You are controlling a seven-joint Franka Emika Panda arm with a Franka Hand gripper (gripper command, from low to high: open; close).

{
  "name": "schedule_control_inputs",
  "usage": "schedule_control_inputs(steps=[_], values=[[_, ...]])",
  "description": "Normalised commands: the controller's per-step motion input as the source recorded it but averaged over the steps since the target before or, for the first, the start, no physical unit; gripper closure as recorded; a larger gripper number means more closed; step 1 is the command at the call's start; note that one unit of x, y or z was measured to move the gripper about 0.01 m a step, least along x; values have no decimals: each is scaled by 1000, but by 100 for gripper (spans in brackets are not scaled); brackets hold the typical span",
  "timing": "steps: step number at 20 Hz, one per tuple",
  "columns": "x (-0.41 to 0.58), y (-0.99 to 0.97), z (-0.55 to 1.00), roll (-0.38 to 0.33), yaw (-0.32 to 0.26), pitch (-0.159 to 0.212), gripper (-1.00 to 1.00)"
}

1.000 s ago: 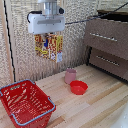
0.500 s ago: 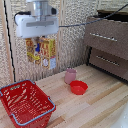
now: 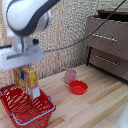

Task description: Meticulously direct the gripper system near the nourishment stick. Grapple the nourishment stick firmly with the gripper system. Progress with the gripper system grasping the stick toward the storage box. Tenderly permit the nourishment stick to descend into the box.

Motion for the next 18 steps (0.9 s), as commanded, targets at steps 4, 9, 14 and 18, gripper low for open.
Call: schedule_control_inputs(steps=[4,9,14,18], values=[[107,-13,196,-2,47,-18,-100],[116,-118,835,0,80,-24,-100],[90,-66,726,-6,58,-42,-100],[96,-49,656,-37,31,-33,-100]])
